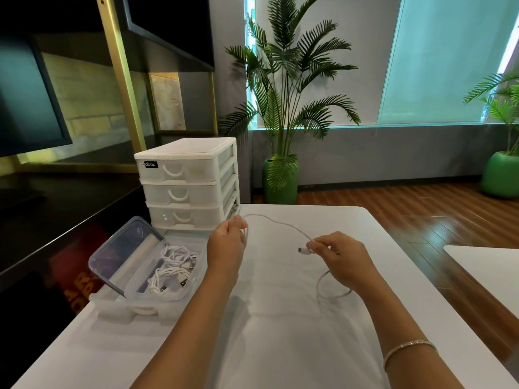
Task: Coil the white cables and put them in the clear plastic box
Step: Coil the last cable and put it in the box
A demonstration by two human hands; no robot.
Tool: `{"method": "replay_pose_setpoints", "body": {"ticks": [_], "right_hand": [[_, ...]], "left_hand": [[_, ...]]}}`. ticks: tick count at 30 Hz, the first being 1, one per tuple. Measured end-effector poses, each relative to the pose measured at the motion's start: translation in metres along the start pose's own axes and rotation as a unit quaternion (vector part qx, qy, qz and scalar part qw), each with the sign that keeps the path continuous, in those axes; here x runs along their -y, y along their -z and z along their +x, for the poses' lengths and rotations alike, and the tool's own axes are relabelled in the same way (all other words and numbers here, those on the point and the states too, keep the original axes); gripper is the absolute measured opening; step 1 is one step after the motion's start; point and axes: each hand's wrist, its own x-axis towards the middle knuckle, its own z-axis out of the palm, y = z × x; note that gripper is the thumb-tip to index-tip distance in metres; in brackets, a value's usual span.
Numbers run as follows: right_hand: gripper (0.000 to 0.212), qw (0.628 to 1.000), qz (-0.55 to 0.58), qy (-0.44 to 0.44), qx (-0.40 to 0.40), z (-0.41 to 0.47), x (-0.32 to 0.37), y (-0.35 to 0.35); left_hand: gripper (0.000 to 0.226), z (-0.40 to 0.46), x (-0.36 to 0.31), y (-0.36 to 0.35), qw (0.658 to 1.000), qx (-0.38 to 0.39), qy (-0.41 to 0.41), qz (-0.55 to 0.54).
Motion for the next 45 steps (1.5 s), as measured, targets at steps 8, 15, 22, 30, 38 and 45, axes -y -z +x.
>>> {"method": "replay_pose_setpoints", "body": {"ticks": [8,15,22,30,38,45], "right_hand": [[0.022,0.997,0.065,-0.042,0.006,-0.001,-0.007,0.008],[0.032,0.931,0.345,-0.122,-0.016,-0.002,0.004,0.016],[0.022,0.907,0.361,-0.2,-0.085,0.004,-0.007,0.012],[0.013,0.84,0.381,-0.343,-0.176,0.008,-0.027,0.011],[0.033,0.824,0.44,-0.331,-0.135,0.008,-0.016,0.009],[0.054,0.91,0.267,-0.23,-0.219,0.003,0.002,0.009]], "left_hand": [[0.033,0.015,0.002,0.013,0.99,-0.121,0.019,-0.065],[0.036,0.017,0.005,0.015,0.985,-0.165,0.027,-0.039],[0.033,0.017,0.002,0.019,0.975,-0.224,0.002,-0.006],[0.038,0.023,-0.001,0.031,0.952,-0.306,0.003,-0.03],[0.035,0.019,0.0,0.017,0.98,-0.196,0.014,-0.009],[0.032,0.011,0.005,0.001,0.994,-0.085,0.056,-0.028]]}}
